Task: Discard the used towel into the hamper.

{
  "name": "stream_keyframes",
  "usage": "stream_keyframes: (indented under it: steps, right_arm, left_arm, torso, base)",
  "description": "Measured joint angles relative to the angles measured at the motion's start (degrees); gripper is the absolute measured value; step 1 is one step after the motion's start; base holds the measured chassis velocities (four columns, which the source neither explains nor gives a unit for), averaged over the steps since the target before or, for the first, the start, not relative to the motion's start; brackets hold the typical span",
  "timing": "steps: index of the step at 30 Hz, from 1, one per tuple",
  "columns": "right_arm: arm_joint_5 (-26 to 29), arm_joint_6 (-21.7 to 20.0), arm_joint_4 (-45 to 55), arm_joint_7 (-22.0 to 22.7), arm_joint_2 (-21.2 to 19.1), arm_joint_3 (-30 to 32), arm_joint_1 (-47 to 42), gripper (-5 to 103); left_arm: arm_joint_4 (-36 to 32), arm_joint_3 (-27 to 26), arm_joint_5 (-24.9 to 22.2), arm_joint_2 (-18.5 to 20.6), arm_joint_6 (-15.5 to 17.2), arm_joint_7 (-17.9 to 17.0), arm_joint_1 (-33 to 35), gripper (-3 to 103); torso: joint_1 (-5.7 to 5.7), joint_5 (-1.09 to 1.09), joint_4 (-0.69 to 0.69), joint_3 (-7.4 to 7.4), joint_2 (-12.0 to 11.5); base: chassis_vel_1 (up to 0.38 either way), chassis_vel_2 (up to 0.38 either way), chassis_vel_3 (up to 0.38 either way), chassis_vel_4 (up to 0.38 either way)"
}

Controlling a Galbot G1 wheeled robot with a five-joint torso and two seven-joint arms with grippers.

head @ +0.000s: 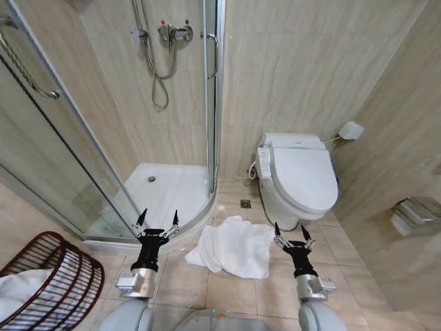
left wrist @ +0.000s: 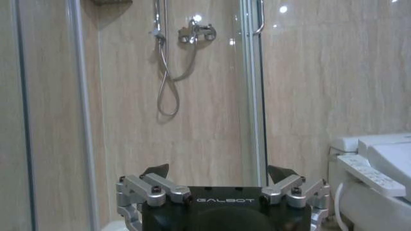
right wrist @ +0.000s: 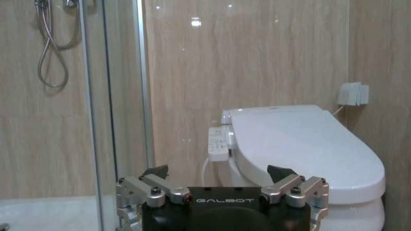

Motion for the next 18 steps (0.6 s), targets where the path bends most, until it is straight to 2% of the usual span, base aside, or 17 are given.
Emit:
stream_keyframes:
  steps: [18]
  right_arm:
    - [0.7,0.5,0.4,1.0,0.1,0.1,-0.2,100]
  left_arm:
    - [0.0,0.0,0.0,0.0,0.0,0.0,0.0,100]
  torso:
    - [-1.44,0.00,0.00,-2.64,-4.1]
  base:
    - [0.000,0.000,0.000,0.000]
